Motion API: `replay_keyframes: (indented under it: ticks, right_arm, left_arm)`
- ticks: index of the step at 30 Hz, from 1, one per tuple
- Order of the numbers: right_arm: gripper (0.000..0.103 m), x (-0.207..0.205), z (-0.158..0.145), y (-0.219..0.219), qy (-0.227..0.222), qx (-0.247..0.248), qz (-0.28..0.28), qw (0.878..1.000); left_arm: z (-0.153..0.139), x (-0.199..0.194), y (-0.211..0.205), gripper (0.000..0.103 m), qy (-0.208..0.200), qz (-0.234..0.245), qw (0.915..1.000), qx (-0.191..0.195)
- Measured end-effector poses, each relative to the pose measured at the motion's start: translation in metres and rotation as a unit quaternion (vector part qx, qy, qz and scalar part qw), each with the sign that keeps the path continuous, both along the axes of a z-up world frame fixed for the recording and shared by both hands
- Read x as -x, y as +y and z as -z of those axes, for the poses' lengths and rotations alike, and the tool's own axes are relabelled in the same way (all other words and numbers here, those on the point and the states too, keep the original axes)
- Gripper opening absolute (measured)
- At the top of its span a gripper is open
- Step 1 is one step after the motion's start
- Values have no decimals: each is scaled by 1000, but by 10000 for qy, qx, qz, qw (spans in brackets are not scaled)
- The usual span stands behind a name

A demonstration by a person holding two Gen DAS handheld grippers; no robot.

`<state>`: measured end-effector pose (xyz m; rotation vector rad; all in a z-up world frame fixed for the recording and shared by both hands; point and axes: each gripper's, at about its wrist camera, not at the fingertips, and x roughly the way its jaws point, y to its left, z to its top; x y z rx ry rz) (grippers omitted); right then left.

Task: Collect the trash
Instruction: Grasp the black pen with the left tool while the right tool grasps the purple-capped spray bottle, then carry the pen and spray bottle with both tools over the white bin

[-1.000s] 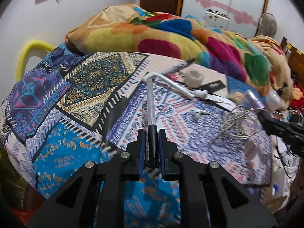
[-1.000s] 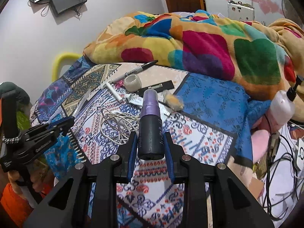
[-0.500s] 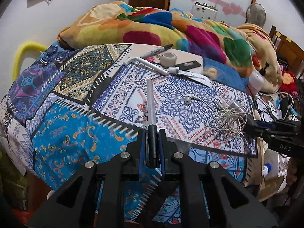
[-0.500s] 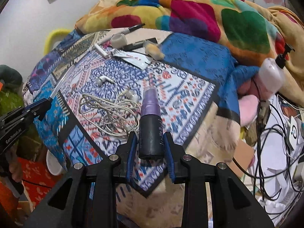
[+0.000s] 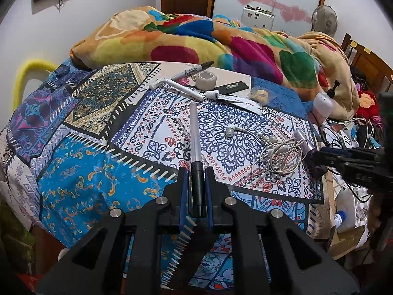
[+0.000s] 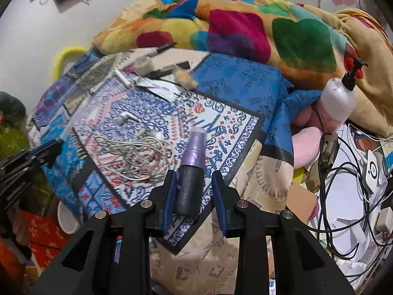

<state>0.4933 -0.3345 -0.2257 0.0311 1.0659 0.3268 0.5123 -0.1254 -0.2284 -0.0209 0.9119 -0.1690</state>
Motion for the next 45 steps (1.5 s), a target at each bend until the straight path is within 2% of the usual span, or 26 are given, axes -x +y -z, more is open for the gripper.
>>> replay_keyframes:
  ticks: [3,4,11,15,21,30,37,45]
  right_arm:
    - [27,-3,11,5,59,81,-4,9999]
    - [27,-2,12,6,-51,90,5,9999]
    - [24,1,8,3,-158,20,98,9998]
    - [24,10,-15,-2,-225,-222,198,9993]
    - [24,33,-62,8,-627,-297,139,9975]
    - [24,80,-137,58,-1298,-558,-256,9896]
    - [24,117,-168,103,-1579,-679,-675,9828]
    - [24,153,-180,156,-1718,-772,-1208,9746]
  left_arm:
    - [1,1,-1,13,-4,16,10000,6]
    - [1,2,-1,13,-1,24,10000,8]
    - [-5,9,1,13,-9,52,10000,52]
    - [-24,21,6,13,-158,30,9998,127]
    - [-59,48,18,13,-443,-4,9988,219]
    - [-118,113,61,13,-988,-280,9944,241]
    - [-141,162,107,13,-1226,-638,9901,245]
    - [-146,216,169,13,-1258,-1199,9844,266]
